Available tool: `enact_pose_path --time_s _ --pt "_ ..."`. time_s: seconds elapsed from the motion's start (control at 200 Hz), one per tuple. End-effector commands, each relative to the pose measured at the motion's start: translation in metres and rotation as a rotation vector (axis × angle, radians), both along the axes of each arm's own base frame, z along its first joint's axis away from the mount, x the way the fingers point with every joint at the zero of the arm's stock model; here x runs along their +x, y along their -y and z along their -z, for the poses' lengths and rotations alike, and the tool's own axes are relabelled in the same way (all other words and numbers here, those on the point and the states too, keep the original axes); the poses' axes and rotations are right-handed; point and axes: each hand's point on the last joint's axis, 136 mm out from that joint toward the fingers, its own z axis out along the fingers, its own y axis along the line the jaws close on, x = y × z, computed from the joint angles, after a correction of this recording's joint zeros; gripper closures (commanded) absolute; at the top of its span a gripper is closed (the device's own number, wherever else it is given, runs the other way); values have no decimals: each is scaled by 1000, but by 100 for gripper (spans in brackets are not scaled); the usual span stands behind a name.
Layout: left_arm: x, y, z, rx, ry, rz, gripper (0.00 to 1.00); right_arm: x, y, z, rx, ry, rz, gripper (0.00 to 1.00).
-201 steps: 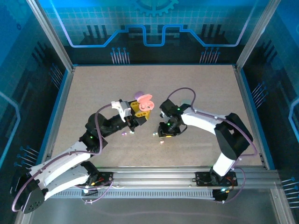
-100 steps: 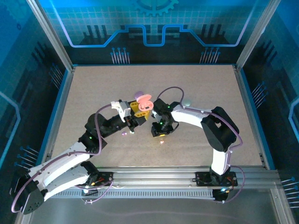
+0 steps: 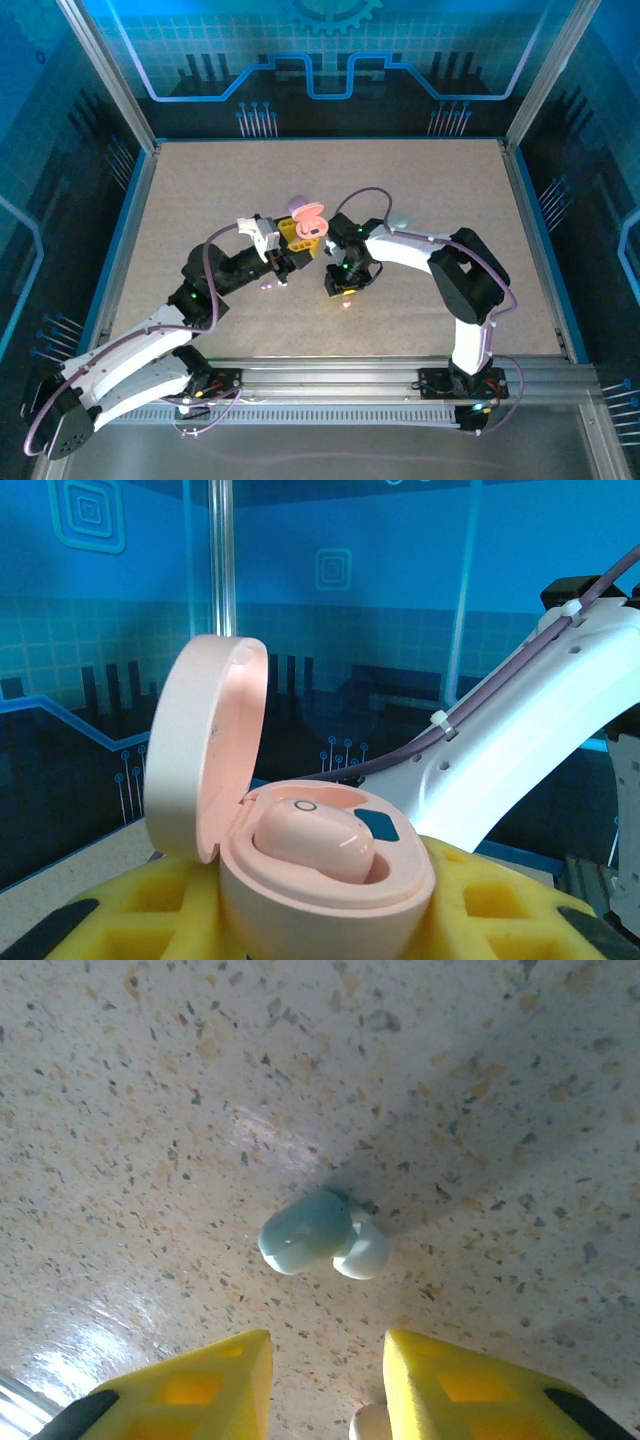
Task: Insert wireless bluetooth earbuds into charging case
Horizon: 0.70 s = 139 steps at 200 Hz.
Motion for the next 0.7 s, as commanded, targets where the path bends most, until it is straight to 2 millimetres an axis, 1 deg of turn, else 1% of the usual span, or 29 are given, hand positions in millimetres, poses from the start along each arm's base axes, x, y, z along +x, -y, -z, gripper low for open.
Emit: enact_pose_path --time_s 0.0,0.24,0.4,0.69 --pt "0 -1 0 1 20 -14 68 -8 6 6 -43 -21 -30 64" --pt "0 0 1 4 17 -10 68 -10 10 4 -45 -20 -32 64" --pt "2 2 0 3 13 -4 68 -12 17 4 -58 -24 -28 64" --pt "2 4 2 0 6 3 68 -18 23 -4 -59 -30 -37 64"
